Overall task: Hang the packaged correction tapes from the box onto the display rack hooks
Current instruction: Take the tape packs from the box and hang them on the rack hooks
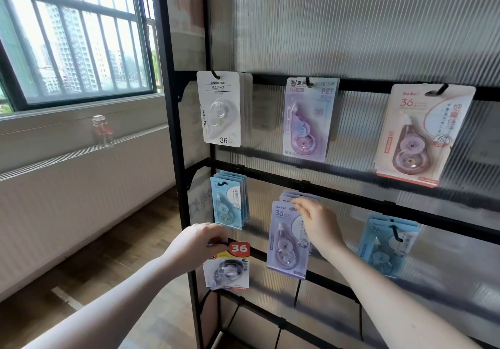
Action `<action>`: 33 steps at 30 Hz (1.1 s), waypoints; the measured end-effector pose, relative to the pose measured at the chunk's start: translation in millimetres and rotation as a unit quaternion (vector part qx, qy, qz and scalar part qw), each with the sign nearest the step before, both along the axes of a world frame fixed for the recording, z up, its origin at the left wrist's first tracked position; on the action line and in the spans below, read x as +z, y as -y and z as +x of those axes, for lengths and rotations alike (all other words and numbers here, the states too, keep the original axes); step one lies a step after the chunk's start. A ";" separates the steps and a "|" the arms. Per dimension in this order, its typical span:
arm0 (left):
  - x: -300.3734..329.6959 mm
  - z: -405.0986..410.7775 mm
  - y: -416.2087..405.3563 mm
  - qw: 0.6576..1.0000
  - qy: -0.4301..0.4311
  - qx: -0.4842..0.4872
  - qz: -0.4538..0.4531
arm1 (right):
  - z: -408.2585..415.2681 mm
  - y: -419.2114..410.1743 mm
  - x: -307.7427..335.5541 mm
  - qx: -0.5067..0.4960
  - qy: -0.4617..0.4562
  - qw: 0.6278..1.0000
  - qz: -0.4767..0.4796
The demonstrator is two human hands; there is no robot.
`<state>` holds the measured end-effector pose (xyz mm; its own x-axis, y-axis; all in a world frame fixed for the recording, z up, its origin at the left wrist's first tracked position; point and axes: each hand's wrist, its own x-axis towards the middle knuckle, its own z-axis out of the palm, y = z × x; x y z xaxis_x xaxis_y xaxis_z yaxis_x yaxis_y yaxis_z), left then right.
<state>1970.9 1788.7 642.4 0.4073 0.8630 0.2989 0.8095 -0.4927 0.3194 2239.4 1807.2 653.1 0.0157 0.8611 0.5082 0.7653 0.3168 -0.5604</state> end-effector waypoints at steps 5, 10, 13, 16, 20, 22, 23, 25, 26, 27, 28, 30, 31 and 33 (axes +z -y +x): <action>-5.4 0.5 -1.4 1.000 -0.005 0.005 -0.002 | 7.6 -2.6 -1.1 -0.013 -0.037 0.999 0.010; -13.3 2.6 -5.8 1.000 -0.007 0.008 -0.014 | 9.1 -9.1 -0.2 -0.020 0.068 0.997 -0.010; -17.8 5.6 -8.4 1.000 -0.007 0.003 -0.021 | 9.8 -12.0 0.3 -0.028 0.111 0.993 -0.005; -18.3 8.7 -11.5 1.000 -0.007 0.001 -0.020 | 10.9 -16.0 1.1 -0.033 0.129 0.991 0.009; -12.6 12.4 -14.5 1.000 -0.002 -0.004 -0.020 | 14.5 -20.9 -0.1 -0.043 0.149 0.988 0.016; -8.8 13.8 -14.7 1.000 -0.002 -0.004 -0.017 | 16.7 -21.3 -1.9 -0.052 0.160 0.985 0.029; -7.1 14.3 -14.6 1.000 -0.002 -0.005 -0.014 | 18.5 -20.2 -2.8 -0.056 0.161 0.985 0.041; -3.2 15.3 -14.6 1.000 0.003 -0.010 -0.009 | 24.0 -17.1 -3.8 -0.066 0.165 0.982 0.067; -0.9 15.9 -14.5 1.000 0.006 -0.013 -0.007 | 27.3 -15.4 -3.7 -0.072 0.171 0.980 0.077; 1.1 16.7 -14.7 1.000 0.009 -0.016 -0.006 | 31.2 -13.2 -3.1 -0.080 0.177 0.977 0.086; 2.8 17.8 -14.7 1.000 0.012 -0.018 -0.004 | 35.4 -11.2 -2.6 -0.089 0.182 0.975 0.096; 5.7 21.5 -13.8 1.000 0.012 -0.023 -0.001 | 44.8 -6.3 -1.1 -0.105 0.190 0.969 0.118; 6.8 23.7 -13.0 1.000 0.012 -0.027 -0.002 | 48.6 -3.4 -0.2 -0.114 0.197 0.965 0.127; 9.0 32.3 -10.3 0.999 0.014 -0.039 -0.001 | 59.5 5.4 2.6 -0.138 0.223 0.956 0.134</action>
